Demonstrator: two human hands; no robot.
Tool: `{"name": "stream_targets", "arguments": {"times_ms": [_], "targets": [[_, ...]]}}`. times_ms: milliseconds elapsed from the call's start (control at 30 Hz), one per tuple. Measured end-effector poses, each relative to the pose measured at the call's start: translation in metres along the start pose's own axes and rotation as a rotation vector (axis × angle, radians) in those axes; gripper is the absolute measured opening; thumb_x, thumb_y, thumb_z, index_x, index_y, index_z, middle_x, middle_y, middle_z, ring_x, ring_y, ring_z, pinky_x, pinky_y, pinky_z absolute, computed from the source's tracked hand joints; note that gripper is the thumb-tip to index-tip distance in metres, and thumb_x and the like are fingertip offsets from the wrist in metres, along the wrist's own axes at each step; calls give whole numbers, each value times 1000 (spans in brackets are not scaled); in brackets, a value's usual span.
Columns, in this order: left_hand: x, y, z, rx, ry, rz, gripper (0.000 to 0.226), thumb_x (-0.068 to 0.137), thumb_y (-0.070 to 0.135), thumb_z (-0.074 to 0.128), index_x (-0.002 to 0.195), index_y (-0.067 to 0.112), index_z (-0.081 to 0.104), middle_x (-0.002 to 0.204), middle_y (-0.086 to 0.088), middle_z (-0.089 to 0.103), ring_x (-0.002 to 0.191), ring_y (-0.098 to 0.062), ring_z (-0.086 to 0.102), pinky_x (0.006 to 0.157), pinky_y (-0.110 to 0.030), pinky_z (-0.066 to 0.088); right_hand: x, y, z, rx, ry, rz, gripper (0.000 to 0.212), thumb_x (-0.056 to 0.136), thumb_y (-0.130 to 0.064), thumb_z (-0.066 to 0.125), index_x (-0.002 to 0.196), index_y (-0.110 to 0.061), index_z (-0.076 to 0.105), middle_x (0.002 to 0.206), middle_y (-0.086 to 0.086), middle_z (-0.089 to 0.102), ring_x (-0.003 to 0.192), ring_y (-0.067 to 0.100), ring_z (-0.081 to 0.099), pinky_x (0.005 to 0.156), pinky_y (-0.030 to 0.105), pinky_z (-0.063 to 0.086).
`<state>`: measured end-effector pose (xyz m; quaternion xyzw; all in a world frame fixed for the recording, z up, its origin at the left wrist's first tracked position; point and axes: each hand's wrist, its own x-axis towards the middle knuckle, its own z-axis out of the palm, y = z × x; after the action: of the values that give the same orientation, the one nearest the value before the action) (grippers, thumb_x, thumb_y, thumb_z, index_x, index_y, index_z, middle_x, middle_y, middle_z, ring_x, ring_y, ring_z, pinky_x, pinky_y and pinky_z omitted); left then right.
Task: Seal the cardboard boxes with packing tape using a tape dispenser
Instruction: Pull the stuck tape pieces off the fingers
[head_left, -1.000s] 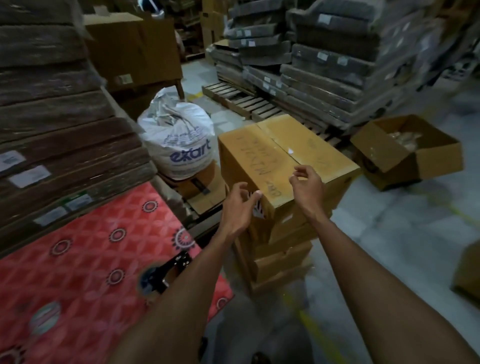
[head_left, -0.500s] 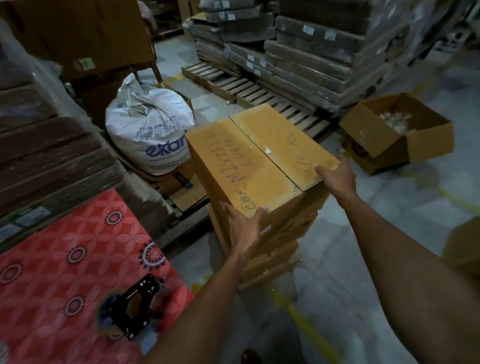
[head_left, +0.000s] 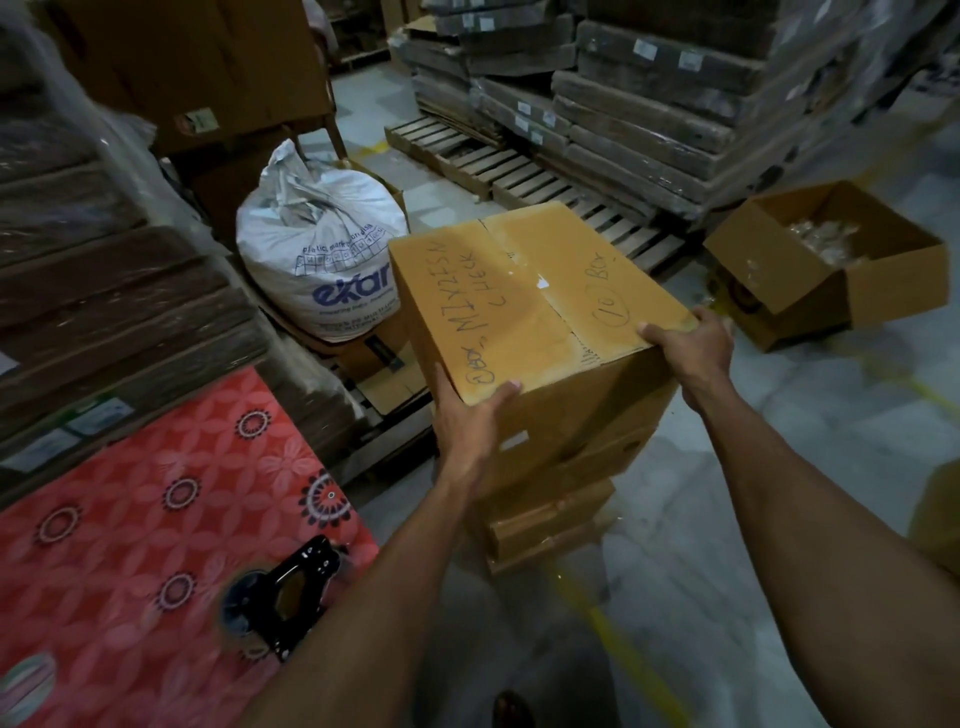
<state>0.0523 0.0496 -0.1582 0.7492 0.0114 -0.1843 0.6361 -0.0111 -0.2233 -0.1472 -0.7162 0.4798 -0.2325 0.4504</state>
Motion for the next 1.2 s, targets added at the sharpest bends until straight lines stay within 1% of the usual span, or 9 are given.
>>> {"name": "stream_targets", "arguments": {"times_ms": [167, 300, 500, 600, 767, 867, 967, 1100, 1200], "targets": [[1, 26, -49, -41, 26, 97, 120, 47, 62, 81, 153, 34, 30, 143, 2, 56, 127, -24, 56, 107, -55, 45, -31, -12, 14, 82, -22, 15, 99, 60, -52, 90, 140, -9, 51, 138, 9, 42, 126, 31, 50, 105, 49, 49], [-11, 37, -105, -54, 85, 198, 93, 54, 42, 85, 139, 31, 50, 115, 11, 71, 104, -14, 67, 97, -46, 54, -70, -27, 36, 163, -66, 11, 118, 39, -70, 89, 137, -14, 57, 136, 5, 50, 119, 31, 56, 96, 52, 55], [-39, 51, -220, -53, 163, 293, 76, 57, 33, 85, 128, 37, 57, 106, 13, 74, 99, -14, 70, 93, -48, 56, -148, -77, 80, 253, -154, -50, 128, 29, -69, 88, 140, -18, 53, 136, 3, 53, 115, 29, 59, 92, 50, 57], [-61, 49, -293, -87, 193, 326, 78, 63, 22, 85, 134, 29, 56, 109, 8, 74, 100, -17, 71, 93, -51, 56, -203, -99, 115, 294, -190, -89, 123, 25, -70, 88, 135, -27, 57, 132, -2, 56, 113, 27, 60, 90, 49, 58], [-121, 23, -423, -114, 306, 364, 59, 75, 9, 80, 124, 35, 60, 108, 8, 75, 98, -16, 71, 92, -47, 57, -320, -123, 186, 288, -285, -178, 102, 29, -73, 88, 118, -26, 66, 114, 3, 66, 96, 21, 68, 82, 43, 62], [-168, -4, -498, -139, 373, 352, 61, 78, 9, 78, 131, 31, 57, 111, 6, 74, 98, -16, 72, 86, -42, 59, -391, -120, 233, 239, -340, -248, 100, 25, -86, 80, 108, -30, 68, 101, 0, 70, 94, 23, 69, 81, 43, 61], [-214, -36, -559, -143, 443, 321, 69, 70, 19, 81, 134, 24, 56, 111, 2, 72, 94, -14, 71, 80, -36, 58, -458, -103, 273, 211, -433, -266, 85, 27, -80, 84, 96, -33, 70, 97, 3, 71, 93, 24, 70, 79, 43, 61], [-259, -81, -611, -188, 475, 257, 83, 59, 30, 83, 137, 26, 55, 119, -5, 71, 102, -24, 70, 69, -31, 58, -542, -90, 276, 158, -522, -286, 89, 35, -73, 85, 109, -25, 70, 104, 8, 67, 94, 25, 69, 84, 44, 59], [-276, -108, -623, -203, 486, 216, 80, 59, 31, 86, 134, 31, 57, 120, -4, 71, 108, -29, 69, 76, -38, 59, -575, -75, 267, 140, -529, -257, 93, 38, -69, 84, 116, -19, 69, 107, 9, 64, 92, 26, 68, 86, 44, 59]]}}
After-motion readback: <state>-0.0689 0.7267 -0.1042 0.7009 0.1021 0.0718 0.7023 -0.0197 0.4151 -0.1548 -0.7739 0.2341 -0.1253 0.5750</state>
